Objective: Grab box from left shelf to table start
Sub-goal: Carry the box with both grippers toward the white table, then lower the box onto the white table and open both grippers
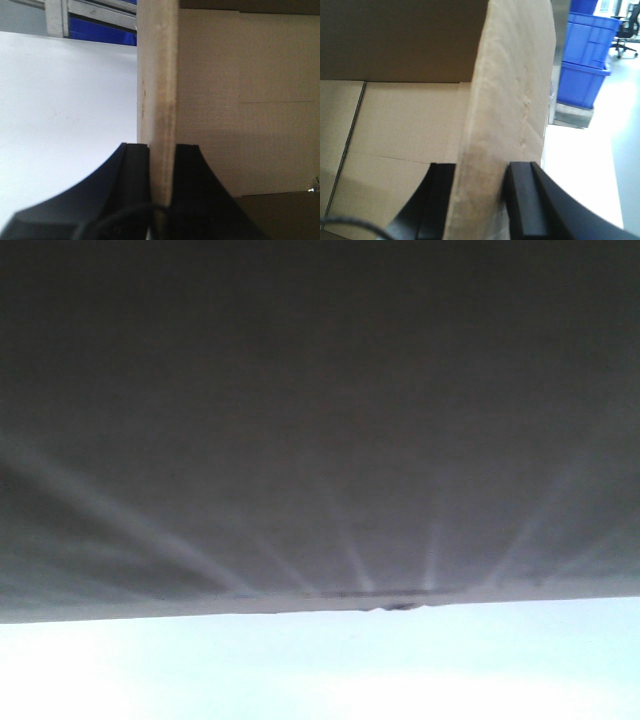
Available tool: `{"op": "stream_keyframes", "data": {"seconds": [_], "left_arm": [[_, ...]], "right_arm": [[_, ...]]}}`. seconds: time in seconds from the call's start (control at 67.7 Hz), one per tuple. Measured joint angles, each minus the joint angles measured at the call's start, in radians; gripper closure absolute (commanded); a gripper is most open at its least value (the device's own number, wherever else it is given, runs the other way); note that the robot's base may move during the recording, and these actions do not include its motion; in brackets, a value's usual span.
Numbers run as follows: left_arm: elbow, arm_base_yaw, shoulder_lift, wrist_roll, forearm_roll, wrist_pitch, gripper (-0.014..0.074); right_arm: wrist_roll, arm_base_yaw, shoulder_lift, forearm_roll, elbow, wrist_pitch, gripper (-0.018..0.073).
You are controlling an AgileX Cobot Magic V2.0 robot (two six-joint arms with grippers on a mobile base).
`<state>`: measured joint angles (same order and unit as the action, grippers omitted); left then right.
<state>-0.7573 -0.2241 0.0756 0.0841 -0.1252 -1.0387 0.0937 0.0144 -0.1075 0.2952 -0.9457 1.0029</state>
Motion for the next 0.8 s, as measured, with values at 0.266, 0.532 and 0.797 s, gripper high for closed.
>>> {"op": "stream_keyframes", "data": {"seconds": [0.266,0.532,0.797], "left_arm": [[0.002,0.0,0.0,0.0,0.0,0.0,0.0697],[0.002,0.0,0.0,0.0,0.0,0.0,0.0697],[0.002,0.0,0.0,0.0,0.0,0.0,0.0697]], "right_arm": [[0.0,0.0,0.0,0.0,0.0,0.0,0.0501],[0.0,0.0,0.0,0.0,0.0,0.0,0.0501],[0.0,0.0,0.0,0.0,0.0,0.0,0.0501]]}}
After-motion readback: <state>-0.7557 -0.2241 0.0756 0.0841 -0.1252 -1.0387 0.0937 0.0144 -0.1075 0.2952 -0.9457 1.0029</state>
